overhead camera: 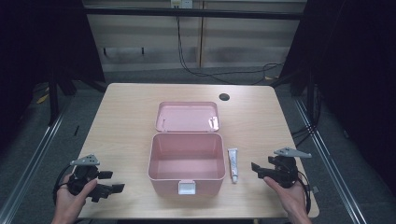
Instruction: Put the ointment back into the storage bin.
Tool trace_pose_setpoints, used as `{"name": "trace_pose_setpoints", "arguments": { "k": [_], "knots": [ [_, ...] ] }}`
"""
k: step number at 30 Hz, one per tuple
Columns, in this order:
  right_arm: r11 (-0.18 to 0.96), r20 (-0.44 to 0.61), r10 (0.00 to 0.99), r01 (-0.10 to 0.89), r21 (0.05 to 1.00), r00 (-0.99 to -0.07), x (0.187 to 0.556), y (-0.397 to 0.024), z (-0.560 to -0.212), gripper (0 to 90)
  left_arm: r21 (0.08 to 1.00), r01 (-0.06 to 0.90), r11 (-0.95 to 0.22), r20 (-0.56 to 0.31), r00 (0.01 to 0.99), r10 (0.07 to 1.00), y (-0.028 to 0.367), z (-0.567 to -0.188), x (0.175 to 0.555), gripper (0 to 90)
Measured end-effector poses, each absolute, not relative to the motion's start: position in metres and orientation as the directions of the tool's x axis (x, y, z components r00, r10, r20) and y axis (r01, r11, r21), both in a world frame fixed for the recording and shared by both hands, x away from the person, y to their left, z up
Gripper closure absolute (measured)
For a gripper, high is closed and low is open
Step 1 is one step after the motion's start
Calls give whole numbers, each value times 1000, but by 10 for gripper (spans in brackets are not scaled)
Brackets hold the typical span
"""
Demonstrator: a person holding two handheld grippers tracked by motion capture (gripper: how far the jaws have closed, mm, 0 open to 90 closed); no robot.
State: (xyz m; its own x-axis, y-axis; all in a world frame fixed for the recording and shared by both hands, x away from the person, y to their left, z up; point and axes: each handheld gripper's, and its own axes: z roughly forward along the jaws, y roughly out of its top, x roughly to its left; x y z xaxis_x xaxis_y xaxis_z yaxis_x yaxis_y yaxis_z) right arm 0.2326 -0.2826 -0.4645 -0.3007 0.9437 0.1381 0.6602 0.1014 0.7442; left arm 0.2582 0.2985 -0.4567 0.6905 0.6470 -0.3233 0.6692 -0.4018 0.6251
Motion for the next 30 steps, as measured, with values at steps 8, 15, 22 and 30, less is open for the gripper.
{"name": "trace_pose_setpoints", "arguments": {
  "k": [8, 15, 22, 30],
  "knots": [
    [84, 176, 926, 640, 764, -333, 230, -284, -460, 219, 625, 669, -403, -323, 691, 646, 299, -456, 258, 185],
    [69, 235, 904, 665, 744, -357, 229, -285, -449, 310, 625, 671, -400, -325, 689, 648, 300, -456, 258, 185],
    [127, 184, 907, 664, 737, -378, 232, -274, -438, 389, 621, 674, -400, -326, 687, 650, 299, -457, 258, 186],
    [87, 251, 899, 708, 701, -359, 240, -261, -429, 437, 619, 674, -405, -321, 687, 652, 298, -458, 259, 186]
  ]
}}
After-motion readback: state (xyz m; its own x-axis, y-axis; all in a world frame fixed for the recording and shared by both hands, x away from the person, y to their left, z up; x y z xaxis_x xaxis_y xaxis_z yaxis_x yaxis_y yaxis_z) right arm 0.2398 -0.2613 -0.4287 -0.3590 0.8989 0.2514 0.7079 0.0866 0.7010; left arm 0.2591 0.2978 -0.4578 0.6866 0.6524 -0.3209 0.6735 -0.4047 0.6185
